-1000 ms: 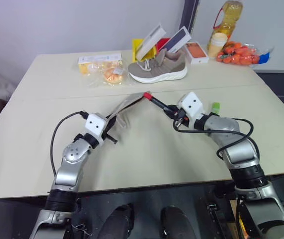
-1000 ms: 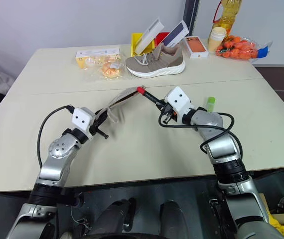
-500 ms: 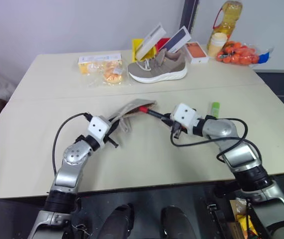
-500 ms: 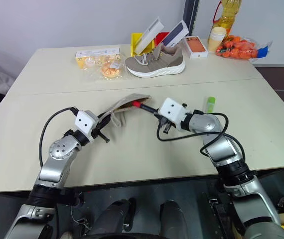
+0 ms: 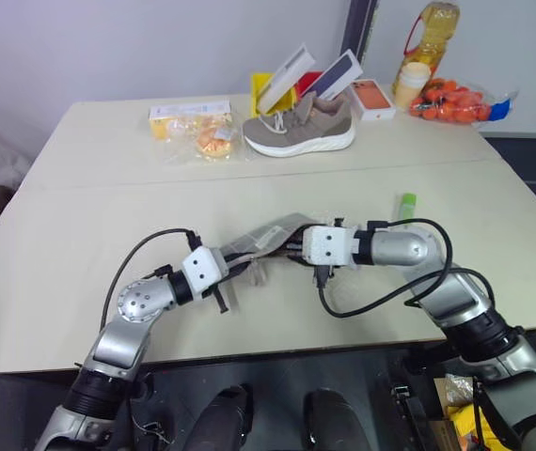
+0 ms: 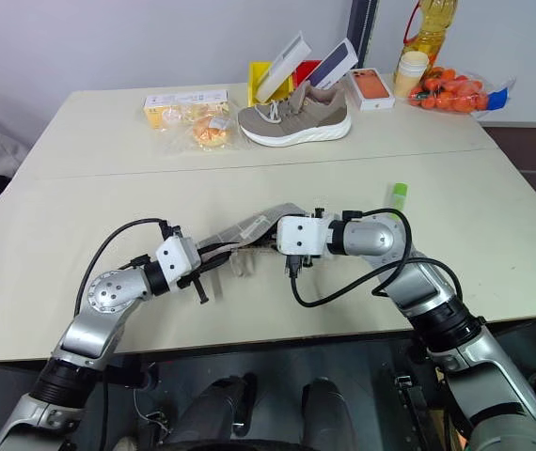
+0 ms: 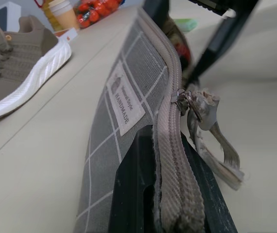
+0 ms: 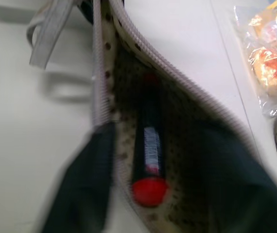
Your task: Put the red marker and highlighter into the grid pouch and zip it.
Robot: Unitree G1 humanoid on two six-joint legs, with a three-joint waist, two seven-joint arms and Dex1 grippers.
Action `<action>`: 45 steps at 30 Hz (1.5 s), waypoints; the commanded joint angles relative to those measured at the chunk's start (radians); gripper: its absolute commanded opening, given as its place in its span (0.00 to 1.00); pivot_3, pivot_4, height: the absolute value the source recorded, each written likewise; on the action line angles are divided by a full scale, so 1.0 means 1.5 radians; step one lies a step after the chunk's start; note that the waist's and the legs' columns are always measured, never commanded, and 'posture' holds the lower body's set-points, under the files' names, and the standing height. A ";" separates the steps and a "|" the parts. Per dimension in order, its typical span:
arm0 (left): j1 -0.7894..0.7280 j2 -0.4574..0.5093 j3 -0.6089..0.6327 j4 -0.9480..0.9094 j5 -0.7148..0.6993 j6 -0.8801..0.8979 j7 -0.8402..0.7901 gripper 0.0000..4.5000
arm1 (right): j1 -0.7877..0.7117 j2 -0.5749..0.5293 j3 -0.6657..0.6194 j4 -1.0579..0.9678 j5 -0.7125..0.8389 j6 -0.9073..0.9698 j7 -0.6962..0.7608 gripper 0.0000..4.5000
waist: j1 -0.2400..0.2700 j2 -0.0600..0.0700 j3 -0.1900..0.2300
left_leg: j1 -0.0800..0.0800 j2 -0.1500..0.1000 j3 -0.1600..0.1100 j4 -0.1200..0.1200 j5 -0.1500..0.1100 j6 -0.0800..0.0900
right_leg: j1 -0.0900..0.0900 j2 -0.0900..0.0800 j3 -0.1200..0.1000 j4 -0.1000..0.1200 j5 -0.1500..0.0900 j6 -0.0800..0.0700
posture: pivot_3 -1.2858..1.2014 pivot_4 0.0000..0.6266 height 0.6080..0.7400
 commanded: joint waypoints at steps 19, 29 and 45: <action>-0.071 -0.112 0.016 0.100 0.076 0.012 0.216 0.00 | 0.017 0.109 -0.415 0.207 0.172 0.368 -0.395 0.99 | 0.012 0.000 0.000 | 0.000 0.000 0.000 0.001 0.000 0.000 | 0.000 0.000 0.000 0.001 0.000 0.000 | 0.52 0.24 1.00; -0.055 -0.104 0.030 0.085 0.054 0.018 0.206 0.00 | 0.010 0.136 -0.425 0.255 0.194 0.352 -0.452 0.34 | 0.012 0.000 0.000 | 0.000 0.000 0.001 0.001 0.000 0.000 | 0.000 0.000 0.000 0.001 0.000 0.000 | 0.52 0.24 1.00; -0.071 -0.096 0.070 0.083 -0.025 0.030 0.162 0.00 | 0.065 -0.013 -0.167 -0.040 0.157 0.143 -0.108 0.20 | 0.001 0.000 0.000 | 0.000 0.000 0.000 0.002 0.000 0.000 | 0.001 0.000 0.000 0.001 0.000 0.001 | 0.52 0.24 1.00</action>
